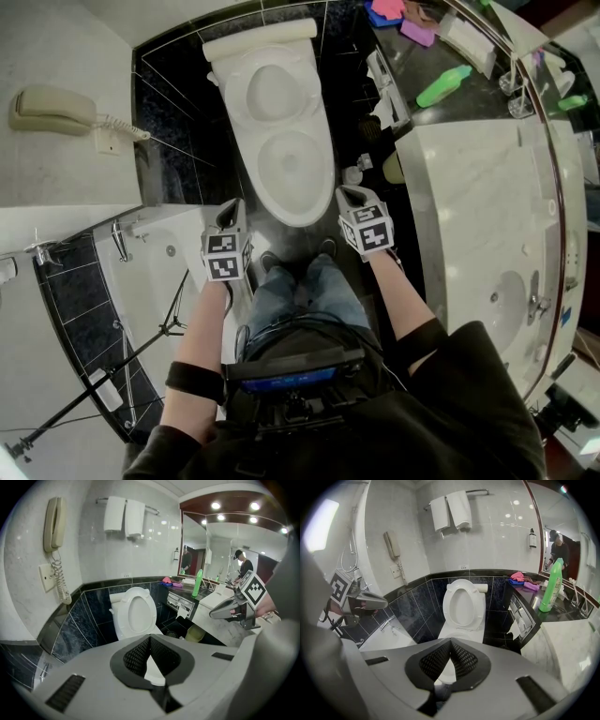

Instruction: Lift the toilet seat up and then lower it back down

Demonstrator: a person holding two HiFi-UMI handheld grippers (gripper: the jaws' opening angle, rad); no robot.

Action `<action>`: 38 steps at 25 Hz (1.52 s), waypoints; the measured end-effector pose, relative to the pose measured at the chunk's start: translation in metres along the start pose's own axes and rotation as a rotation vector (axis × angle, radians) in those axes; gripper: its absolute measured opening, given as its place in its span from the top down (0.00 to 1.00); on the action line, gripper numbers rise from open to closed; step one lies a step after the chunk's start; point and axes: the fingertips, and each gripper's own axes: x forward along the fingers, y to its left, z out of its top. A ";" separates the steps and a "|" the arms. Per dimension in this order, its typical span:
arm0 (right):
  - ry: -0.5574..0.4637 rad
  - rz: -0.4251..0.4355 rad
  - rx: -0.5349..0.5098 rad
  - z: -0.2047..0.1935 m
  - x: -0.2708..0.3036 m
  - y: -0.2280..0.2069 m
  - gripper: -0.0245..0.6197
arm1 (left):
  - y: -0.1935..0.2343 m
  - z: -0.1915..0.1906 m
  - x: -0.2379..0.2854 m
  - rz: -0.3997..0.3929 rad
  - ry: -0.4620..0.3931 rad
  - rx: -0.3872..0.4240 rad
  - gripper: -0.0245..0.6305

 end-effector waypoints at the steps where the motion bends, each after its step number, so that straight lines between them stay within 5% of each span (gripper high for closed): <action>1: 0.000 -0.001 -0.002 0.000 0.000 0.000 0.95 | -0.001 0.001 -0.001 -0.004 0.000 -0.002 0.95; 38: -0.012 0.006 -0.014 0.015 0.000 0.003 0.95 | 0.001 0.010 -0.002 -0.004 -0.015 0.001 0.95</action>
